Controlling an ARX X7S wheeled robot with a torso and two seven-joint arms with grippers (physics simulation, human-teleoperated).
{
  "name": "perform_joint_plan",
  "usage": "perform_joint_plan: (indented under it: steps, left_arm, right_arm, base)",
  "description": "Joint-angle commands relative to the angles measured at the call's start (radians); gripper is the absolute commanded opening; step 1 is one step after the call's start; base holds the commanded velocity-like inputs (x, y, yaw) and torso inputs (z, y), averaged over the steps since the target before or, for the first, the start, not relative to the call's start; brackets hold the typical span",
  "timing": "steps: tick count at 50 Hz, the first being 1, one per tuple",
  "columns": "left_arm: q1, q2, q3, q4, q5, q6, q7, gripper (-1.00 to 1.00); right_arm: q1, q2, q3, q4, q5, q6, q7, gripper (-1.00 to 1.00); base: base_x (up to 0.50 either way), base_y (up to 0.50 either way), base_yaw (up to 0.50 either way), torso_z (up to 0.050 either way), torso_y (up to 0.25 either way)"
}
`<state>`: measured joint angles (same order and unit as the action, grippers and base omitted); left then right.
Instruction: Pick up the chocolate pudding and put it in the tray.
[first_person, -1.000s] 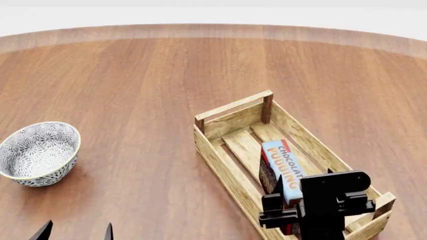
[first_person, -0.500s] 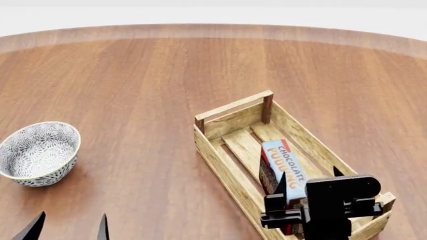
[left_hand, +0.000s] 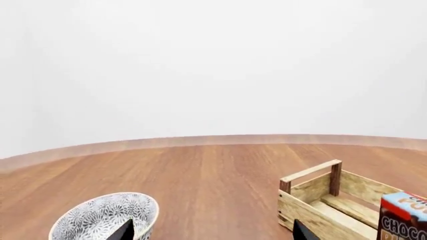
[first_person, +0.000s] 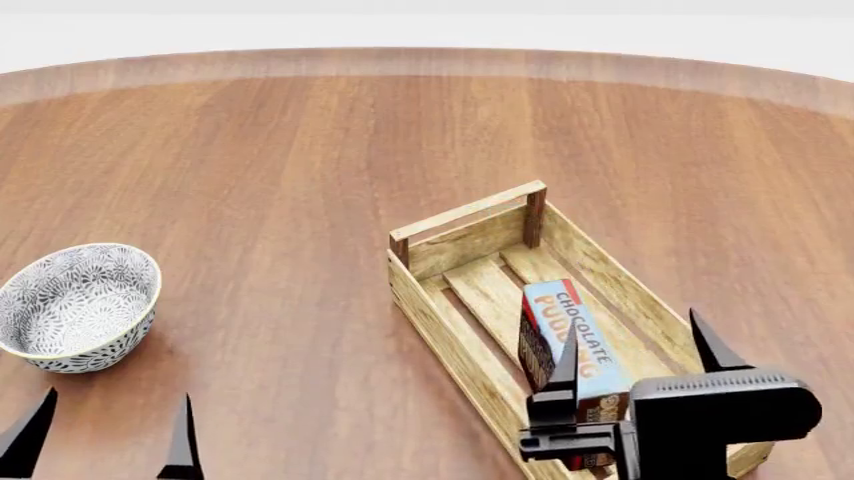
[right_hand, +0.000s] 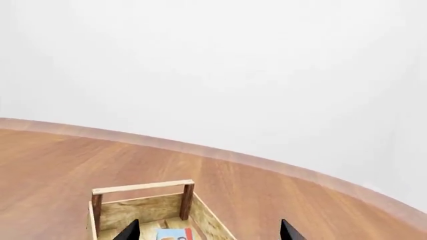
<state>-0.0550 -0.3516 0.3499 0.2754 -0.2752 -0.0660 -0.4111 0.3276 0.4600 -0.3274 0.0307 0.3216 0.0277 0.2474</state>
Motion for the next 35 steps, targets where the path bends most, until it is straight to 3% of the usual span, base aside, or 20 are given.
perform_joint_plan:
  steps: [1,15,35]
  left_arm:
    - [0.021,-0.022,-0.004,0.076,0.011,-0.015,-0.023,1.00]
    - [0.036,-0.037,-0.002,0.129,0.008,-0.028,-0.033,1.00]
    - [0.027,-0.041,0.004,0.136,0.006,-0.040,-0.036,1.00]
  right_arm:
    - [-0.109,0.043,0.028,-0.193,0.005,-0.013,0.056,1.00]
    - [-0.190,0.076,0.049,-0.316,-0.012,-0.026,0.103,1.00]
    - [-0.200,0.068,0.045,-0.286,-0.019,-0.052,0.102,1.00]
  base:
    - [0.00,0.00,0.00,0.000,0.000]
    - [0.00,0.00,0.00,0.000,0.000]
    - [0.00,0.00,0.00,0.000,0.000]
